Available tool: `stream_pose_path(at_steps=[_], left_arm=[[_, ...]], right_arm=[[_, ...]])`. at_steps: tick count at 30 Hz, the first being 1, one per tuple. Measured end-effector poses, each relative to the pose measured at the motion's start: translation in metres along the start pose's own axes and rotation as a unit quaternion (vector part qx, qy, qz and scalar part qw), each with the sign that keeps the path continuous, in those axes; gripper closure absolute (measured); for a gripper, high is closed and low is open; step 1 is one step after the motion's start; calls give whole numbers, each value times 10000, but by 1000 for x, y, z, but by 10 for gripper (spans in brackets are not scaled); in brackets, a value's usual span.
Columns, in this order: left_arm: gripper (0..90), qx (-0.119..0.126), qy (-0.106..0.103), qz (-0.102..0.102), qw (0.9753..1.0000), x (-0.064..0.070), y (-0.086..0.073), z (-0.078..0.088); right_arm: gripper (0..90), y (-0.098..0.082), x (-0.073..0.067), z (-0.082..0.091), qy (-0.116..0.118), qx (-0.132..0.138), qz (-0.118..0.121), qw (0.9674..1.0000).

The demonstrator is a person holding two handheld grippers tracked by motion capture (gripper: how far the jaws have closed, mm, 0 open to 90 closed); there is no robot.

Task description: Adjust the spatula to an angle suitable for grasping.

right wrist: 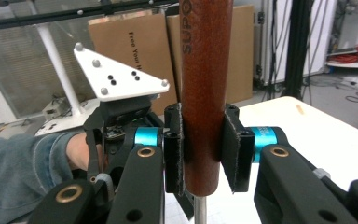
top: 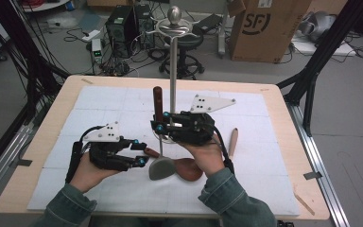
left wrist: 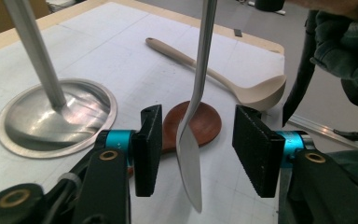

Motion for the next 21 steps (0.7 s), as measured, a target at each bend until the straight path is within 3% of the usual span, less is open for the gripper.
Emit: stream_pose_path(at_steps=[8,21], left_arm=[[460,68,199,101,9997,-7,-5,10],[390,106,439,266,9986,-17,-24,25]], right_arm=[[732,12,4,7,-152,68,44,9999],[732,26,22,13,-305,115,-8,9995]])
Point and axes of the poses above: each handheld gripper's, and its own axes: z roughly backward along the jaws, y roughly out of its top, x roughly to its right, the point moved 1 cm from there along -z, roughly forward along the jaws, and after that the axes turned 6 degrees about y, right-handed, at the moved point
